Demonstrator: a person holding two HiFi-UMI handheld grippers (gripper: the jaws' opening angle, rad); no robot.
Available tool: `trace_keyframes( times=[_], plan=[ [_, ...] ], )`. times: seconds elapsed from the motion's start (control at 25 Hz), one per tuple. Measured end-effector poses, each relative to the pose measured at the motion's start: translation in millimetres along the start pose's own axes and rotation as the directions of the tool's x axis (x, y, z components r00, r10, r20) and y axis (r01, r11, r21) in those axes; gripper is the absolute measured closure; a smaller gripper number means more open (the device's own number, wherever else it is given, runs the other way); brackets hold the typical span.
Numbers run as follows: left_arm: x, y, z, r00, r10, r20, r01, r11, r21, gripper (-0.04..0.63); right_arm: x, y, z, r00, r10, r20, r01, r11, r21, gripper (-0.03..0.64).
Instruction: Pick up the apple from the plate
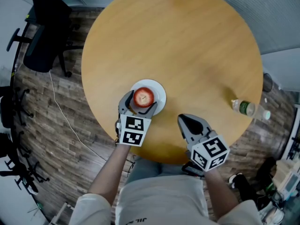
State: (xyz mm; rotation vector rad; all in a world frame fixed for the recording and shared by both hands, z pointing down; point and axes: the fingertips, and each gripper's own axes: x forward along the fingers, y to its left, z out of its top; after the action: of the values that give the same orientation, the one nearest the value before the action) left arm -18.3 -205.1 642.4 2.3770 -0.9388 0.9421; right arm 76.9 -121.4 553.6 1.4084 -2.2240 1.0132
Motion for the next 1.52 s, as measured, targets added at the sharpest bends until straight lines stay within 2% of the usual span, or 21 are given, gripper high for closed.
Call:
trace_keyframes(
  times=[0.28, 0.72, 1.52],
  plan=[
    [1, -1, -3, 1.0, 0.014, -0.016, -0.014, 1.0, 0.022, 0.207, -2, -2, -2, 1.0, -0.007, 0.003, 0.007, 1.0, 0.004, 0.584],
    [-16, -3, 1, 1.0, 0.019, -0.005, -0.019, 1.0, 0.004, 0.209, -9, 8, 7, 1.0, 0.003, 0.02, -0.002, 1.0, -0.022, 0.584],
    [-127, -45, -1, 0.993, 0.052, 0.109, -0.05, 0.998, -0.027, 0.209, -58, 41, 23, 0.993, 0.039, 0.115, -0.024, 0.991, -0.129, 0.584]
  ],
)
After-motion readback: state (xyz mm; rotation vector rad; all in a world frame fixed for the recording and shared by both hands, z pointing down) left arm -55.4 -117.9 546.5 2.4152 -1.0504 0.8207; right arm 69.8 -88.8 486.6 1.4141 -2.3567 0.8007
